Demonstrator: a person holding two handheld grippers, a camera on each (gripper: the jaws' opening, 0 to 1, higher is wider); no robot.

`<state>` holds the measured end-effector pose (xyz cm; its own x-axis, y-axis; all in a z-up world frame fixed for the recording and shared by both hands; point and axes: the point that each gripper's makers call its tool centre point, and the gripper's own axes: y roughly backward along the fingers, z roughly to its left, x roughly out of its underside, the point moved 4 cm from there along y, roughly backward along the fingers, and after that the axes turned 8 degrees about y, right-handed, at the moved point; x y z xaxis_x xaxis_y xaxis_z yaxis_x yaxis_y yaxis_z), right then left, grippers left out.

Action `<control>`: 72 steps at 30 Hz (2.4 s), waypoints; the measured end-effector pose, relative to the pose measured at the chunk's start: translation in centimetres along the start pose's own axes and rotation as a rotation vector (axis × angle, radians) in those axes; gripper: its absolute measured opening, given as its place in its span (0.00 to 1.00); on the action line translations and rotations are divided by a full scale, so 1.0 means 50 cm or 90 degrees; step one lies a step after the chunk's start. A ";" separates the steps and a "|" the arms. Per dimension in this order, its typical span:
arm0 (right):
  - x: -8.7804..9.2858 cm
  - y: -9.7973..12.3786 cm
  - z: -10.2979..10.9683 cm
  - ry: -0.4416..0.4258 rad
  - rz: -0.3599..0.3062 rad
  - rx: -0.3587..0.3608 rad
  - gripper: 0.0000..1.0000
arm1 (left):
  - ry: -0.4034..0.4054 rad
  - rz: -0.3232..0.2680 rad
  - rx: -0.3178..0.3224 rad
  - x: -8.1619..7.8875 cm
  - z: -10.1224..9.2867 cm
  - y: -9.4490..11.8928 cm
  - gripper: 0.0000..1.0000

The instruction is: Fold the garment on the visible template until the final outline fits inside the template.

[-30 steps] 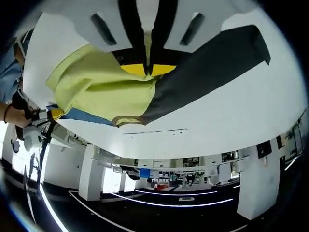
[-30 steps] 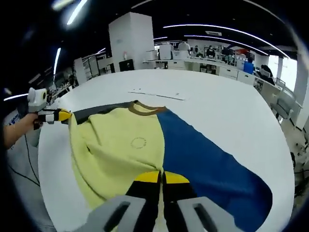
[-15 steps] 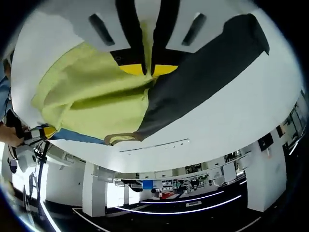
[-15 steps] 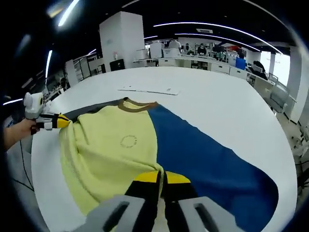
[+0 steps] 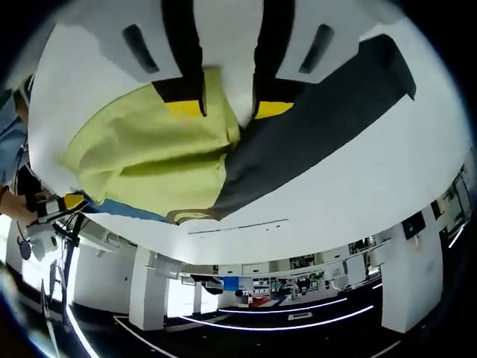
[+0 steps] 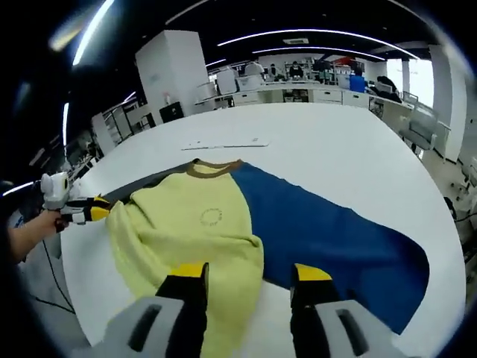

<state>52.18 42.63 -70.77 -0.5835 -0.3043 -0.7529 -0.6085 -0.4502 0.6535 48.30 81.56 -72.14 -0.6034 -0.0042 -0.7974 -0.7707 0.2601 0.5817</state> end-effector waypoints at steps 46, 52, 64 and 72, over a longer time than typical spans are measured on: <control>0.138 0.044 0.070 -0.158 0.091 0.101 0.00 | 0.020 0.083 -0.015 0.048 -0.029 -0.004 0.02; 0.131 0.058 0.073 -0.145 0.087 0.084 0.00 | 0.009 0.085 -0.017 0.045 -0.036 0.020 0.02; 0.141 0.081 0.082 -0.142 0.084 0.075 0.00 | 0.030 0.080 -0.045 0.081 -0.056 0.072 0.01; 0.151 0.101 0.085 -0.139 0.090 0.072 0.00 | 0.054 0.090 -0.040 0.101 -0.074 0.102 0.01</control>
<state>42.43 41.64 -72.83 -0.7615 -0.1641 -0.6271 -0.5616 -0.3161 0.7647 40.57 79.29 -72.63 -0.7199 -0.0545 -0.6919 -0.6865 0.2024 0.6984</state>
